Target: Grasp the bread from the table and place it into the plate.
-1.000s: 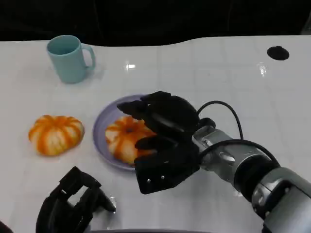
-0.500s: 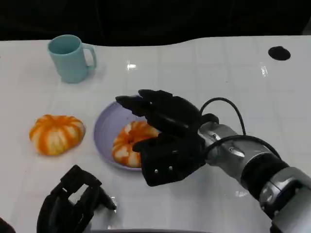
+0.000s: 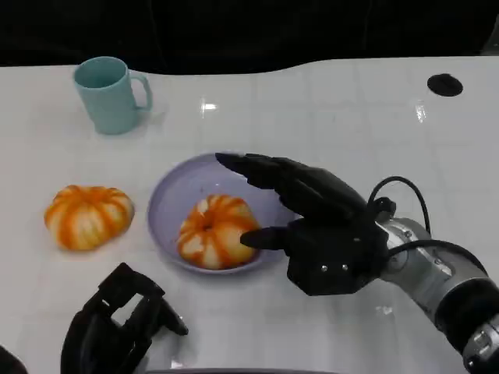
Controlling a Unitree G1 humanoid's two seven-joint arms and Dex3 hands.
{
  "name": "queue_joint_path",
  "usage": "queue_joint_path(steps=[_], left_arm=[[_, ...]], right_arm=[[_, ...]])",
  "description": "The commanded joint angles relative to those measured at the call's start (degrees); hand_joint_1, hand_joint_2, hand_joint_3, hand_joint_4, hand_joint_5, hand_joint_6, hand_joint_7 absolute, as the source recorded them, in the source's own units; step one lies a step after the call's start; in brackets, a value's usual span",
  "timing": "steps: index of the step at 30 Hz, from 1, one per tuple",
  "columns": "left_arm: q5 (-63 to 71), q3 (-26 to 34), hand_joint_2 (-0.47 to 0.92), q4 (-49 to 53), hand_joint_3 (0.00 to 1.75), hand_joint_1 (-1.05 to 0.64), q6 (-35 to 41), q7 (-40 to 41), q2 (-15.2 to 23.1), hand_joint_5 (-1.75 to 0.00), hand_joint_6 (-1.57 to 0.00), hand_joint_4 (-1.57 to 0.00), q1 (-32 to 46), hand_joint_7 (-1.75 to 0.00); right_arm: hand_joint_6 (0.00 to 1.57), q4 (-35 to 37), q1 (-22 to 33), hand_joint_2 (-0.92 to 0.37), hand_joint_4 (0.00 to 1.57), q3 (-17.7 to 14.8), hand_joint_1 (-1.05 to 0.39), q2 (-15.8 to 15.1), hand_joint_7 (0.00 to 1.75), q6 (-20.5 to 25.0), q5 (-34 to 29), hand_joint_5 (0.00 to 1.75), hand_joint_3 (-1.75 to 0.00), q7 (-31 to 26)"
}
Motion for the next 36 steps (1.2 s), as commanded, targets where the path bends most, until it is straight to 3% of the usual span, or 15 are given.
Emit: queue_joint_path(steps=[1, 4, 5, 6, 8, 14, 15, 17, 19, 27, 28, 29, 31, 36], left_arm=[[-0.24, 0.2, 0.92, 0.27, 0.25, -0.52, -0.36, 0.31, 0.65, -1.75, -0.51, -0.61, 0.0, -1.5], [-0.24, 0.2, 0.92, 0.27, 0.25, -0.52, -0.36, 0.31, 0.65, -1.75, -0.51, -0.61, 0.0, -1.49], [-0.4, 0.2, 0.92, 0.14, 0.25, -0.52, 0.37, 0.5, 0.67, -1.75, -0.51, -0.61, -0.16, -1.49], [-0.46, 0.19, 0.92, 0.05, 0.25, -0.51, 0.79, 0.66, 0.67, -1.75, -0.52, -0.61, -0.28, -1.49], [-0.49, 0.19, 0.92, -0.04, 0.24, -0.51, 1.19, 0.82, 0.66, -1.75, -0.52, -0.61, -0.41, -1.49], [-0.38, 0.31, 0.92, -0.16, 0.24, -0.5, 1.37, 0.8, 0.6, -1.75, -0.52, -0.61, -0.39, -1.49], [-0.09, 0.2, 0.92, -0.3, 0.24, -0.5, 1.26, 0.97, 0.71, -1.75, -0.52, -0.61, -0.31, -1.49], [-0.02, 0.15, 0.92, -0.11, 0.26, -0.5, 0.64, 0.59, 0.85, -1.75, -0.51, -0.6, -0.34, -1.5], [-0.07, 0.16, 0.92, 0.01, 0.27, -0.5, 0.4, 0.38, 0.88, -1.75, -0.51, -0.6, -0.38, -1.5], [-0.11, 0.12, 0.92, 0.05, 0.28, -0.5, 0.36, 0.39, 0.9, -1.75, -0.5, -0.6, -0.38, -1.51], [-0.11, 0.11, 0.92, -0.35, 0.28, -0.5, 0.71, 0.59, 0.97, -1.75, -0.5, -0.6, -0.12, -1.51], [-0.03, 0.1, 0.92, -0.65, 0.27, -0.5, 0.7, 0.69, 1.08, -1.75, -0.51, -0.6, 0.08, -1.49], [0.14, 0.06, 0.92, -1.05, 0.28, -0.5, 0.73, 0.88, 1.29, -1.75, -0.51, -0.6, 0.3, -1.48], [0.07, 0.11, 0.92, -1.06, 0.26, -0.52, 0.79, 1.08, 1.51, -1.75, -0.5, -0.6, 0.3, -1.5]], right_arm=[[0.11, -1.5, 0.26, -0.92, 0.1, -1.06, -0.87, -0.63, 0.03, 0.01, 0.82, 0.06, -0.46, 0.79], [0.11, -1.66, 0.34, -0.92, 0.1, -1.15, -0.87, -0.63, 0.03, 0.08, 0.78, 0.06, -0.46, 0.91], [0.11, -5.06, 6.33, -0.92, 0.1, -6.31, -0.87, -0.3, 0.03, -2.06, 12.41, 0.06, -0.46, 7.31], [0.42, -8.0, 11.32, -0.92, 0.4, -10.55, -0.74, -0.04, 0.24, -3.75, 22.2, 0.35, -0.42, 12.99], [0.56, -11.61, 16.7, -0.92, 0.52, -15.07, -0.66, 0.21, 0.43, -5.05, 33.04, 0.64, -0.39, 19.88], [0.61, -14.44, 18.22, -0.92, 0.55, -17.24, -0.64, 0.59, 0.52, -3.06, 36.35, 0.75, -0.38, 25.63], [0.61, -15.97, 20.18, -0.92, 0.55, -18.84, -0.64, 0.82, 0.52, -0.88, 40.47, 0.76, -0.38, 28.96], [0.6, -17.46, 23.34, -0.92, 0.57, -21.43, -0.6, 0.98, 0.88, 0.62, 45.86, 1.21, -0.4, 33.91], [0.58, -18.13, 24.33, -0.92, 0.56, -22.65, -0.6, 1.15, 1.02, 1.22, 47.28, 1.35, -0.41, 36.03], [0.57, -19.04, 24.7, -0.92, 0.55, -24.85, -0.6, 2.13, 1.07, 2.5, 46.61, 1.4, -0.41, 38.12], [0.56, -21.12, 27.36, -0.92, 0.55, -25.84, -0.6, 1.98, 1.08, 4.88, 48.9, 1.4, -0.41, 39.1], [0.69, -23.86, 30.61, -0.92, 0.74, -26.68, -0.65, 1.47, 1.33, 8.44, 51.78, 1.6, -0.38, 40.7], [0.69, -28.41, 35.54, -0.92, 0.75, -27.66, -0.62, 0.67, 1.43, 14.14, 55.2, 1.71, -0.35, 42.39], [0.73, -34.71, 40.81, -0.92, 0.91, -28.56, -0.56, -0.32, 1.7, 22.76, 56.42, 1.75, -0.4, 42.4]])
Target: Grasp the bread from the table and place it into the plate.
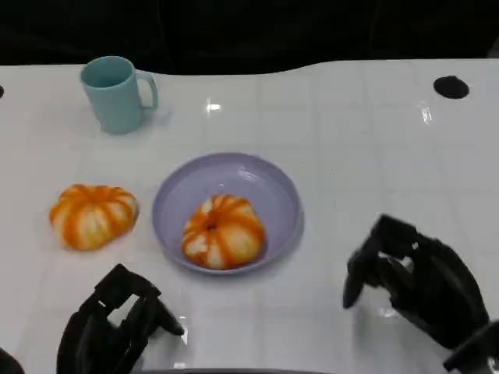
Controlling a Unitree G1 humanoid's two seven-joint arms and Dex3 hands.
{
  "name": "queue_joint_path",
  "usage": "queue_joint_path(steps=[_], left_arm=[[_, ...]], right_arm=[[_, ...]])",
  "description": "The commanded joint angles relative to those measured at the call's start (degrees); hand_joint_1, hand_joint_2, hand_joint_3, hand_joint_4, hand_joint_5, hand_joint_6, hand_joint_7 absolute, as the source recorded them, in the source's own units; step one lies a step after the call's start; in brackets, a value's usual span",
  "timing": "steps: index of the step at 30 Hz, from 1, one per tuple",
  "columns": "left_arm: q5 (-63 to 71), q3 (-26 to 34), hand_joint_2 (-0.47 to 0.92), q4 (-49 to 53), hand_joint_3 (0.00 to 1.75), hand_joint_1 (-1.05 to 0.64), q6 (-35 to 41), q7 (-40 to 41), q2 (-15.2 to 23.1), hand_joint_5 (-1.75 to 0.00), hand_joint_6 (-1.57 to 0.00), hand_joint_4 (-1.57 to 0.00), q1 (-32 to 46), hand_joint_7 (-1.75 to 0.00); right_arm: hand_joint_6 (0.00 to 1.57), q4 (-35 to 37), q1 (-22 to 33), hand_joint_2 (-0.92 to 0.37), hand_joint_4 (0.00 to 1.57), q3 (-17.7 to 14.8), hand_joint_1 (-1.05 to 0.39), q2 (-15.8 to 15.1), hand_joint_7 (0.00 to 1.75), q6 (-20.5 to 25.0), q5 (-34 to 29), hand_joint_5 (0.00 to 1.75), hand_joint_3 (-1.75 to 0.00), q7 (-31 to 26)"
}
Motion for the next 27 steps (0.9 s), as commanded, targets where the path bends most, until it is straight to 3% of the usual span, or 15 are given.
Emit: queue_joint_path(steps=[1, 4, 7, 10, 27], left_arm=[[-0.03, 0.06, 0.92, -0.79, 0.25, -0.52, -0.18, 0.53, 0.91, -1.75, -0.5, -0.6, 0.22, -1.51], [-0.05, 0.03, 0.92, -0.8, 0.25, -0.52, -0.19, 0.55, 0.93, -1.75, -0.5, -0.6, 0.22, -1.51], [0.04, -0.18, 0.92, -1.85, 0.27, -0.51, 0.43, 0.49, 1.32, -1.75, -0.49, -0.59, 0.66, -1.5], [0.09, -0.3, 0.92, -2.48, 0.27, -0.51, 0.83, 0.65, 1.38, -1.75, -0.49, -0.59, 0.93, -1.5], [-0.04, -0.29, 0.92, -2.47, 0.28, -0.51, 0.59, 0.41, 1.33, -1.75, -0.49, -0.59, 1.02, -1.48]], right_arm=[[0.73, -4.8, 2.47, -0.92, 0.92, -1.55, -0.56, -1.16, 1.71, 4.99, 1.29, 1.75, -0.4, 0.12], [0.73, -5.81, 2.77, -0.92, 0.92, -2.11, -0.56, -0.85, 1.73, 6.19, 0.83, 1.75, -0.4, 0.17], [0.77, -7.2, 4.47, -0.92, 0.97, -3.1, -0.55, -1.24, 1.74, 11.42, 3.16, 1.75, -0.39, 0.49], [0.79, -8.45, 5.21, -0.92, 0.99, -3.42, -0.55, -1.22, 1.75, 13.48, 3.47, 1.75, -0.37, 0.32], [0.77, -8.75, 5.52, -0.92, 0.98, -4.2, -0.54, -0.58, 1.75, 13.77, 1.81, 1.75, -0.36, 0.37]])
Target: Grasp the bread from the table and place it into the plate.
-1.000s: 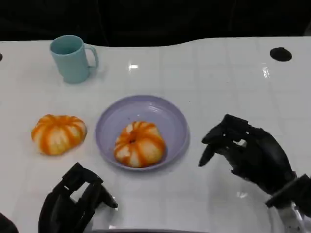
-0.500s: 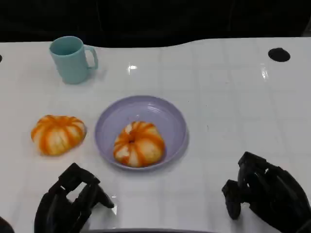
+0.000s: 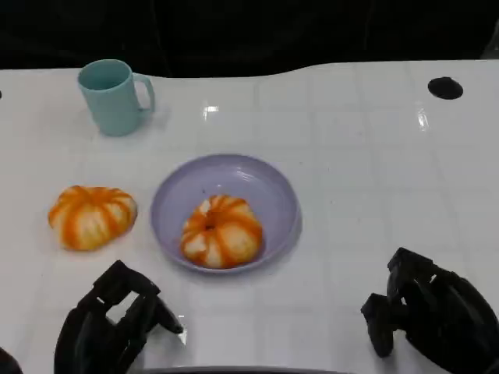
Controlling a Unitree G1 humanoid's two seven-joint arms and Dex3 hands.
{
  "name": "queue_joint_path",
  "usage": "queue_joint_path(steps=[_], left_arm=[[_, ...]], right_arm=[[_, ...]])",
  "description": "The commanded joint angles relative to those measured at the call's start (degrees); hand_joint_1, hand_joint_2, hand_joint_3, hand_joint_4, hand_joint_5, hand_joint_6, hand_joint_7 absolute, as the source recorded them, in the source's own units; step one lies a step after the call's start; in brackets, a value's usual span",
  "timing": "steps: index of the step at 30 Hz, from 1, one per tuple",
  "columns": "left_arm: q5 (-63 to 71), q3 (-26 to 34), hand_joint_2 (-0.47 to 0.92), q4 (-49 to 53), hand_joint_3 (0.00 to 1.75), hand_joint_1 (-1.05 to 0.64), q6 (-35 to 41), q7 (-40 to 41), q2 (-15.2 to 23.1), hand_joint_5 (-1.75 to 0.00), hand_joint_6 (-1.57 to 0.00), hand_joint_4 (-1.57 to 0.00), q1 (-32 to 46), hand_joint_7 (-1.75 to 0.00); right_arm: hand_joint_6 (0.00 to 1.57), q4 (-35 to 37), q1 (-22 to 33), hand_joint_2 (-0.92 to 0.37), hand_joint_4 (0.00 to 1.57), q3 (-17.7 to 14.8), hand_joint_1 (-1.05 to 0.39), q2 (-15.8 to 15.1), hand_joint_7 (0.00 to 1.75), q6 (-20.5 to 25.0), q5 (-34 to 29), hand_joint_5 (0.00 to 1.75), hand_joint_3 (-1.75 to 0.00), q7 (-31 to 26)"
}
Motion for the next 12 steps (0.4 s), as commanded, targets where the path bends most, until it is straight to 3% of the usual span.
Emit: queue_joint_path(steps=[1, 10, 12], left_arm=[[-0.04, -0.01, 0.92, -0.42, 0.28, -0.51, -0.05, 0.4, 0.85, -1.75, -0.5, -0.59, 0.46, -1.48], [-0.04, -0.01, 0.92, -0.42, 0.28, -0.51, -0.05, 0.4, 0.85, -1.75, -0.5, -0.59, 0.46, -1.48], [0.0, 0.3, 0.92, 0.55, 0.28, -0.52, -0.75, 0.32, 0.95, -1.75, -0.5, -0.59, 0.07, -1.49]], right_arm=[[0.77, -0.68, 0.57, -0.92, 0.98, -0.58, -0.54, -0.43, 1.75, 0.25, -0.02, 1.75, -0.36, 0.14], [0.77, -0.68, 0.57, -0.92, 0.98, -0.62, -0.54, -0.4, 1.75, 0.27, -0.07, 1.75, -0.36, 0.17], [0.75, 2.41, -1.44, -0.92, 0.97, -0.98, -0.55, -0.36, 1.75, -1.7, -0.32, 1.75, -0.38, 1.54]])
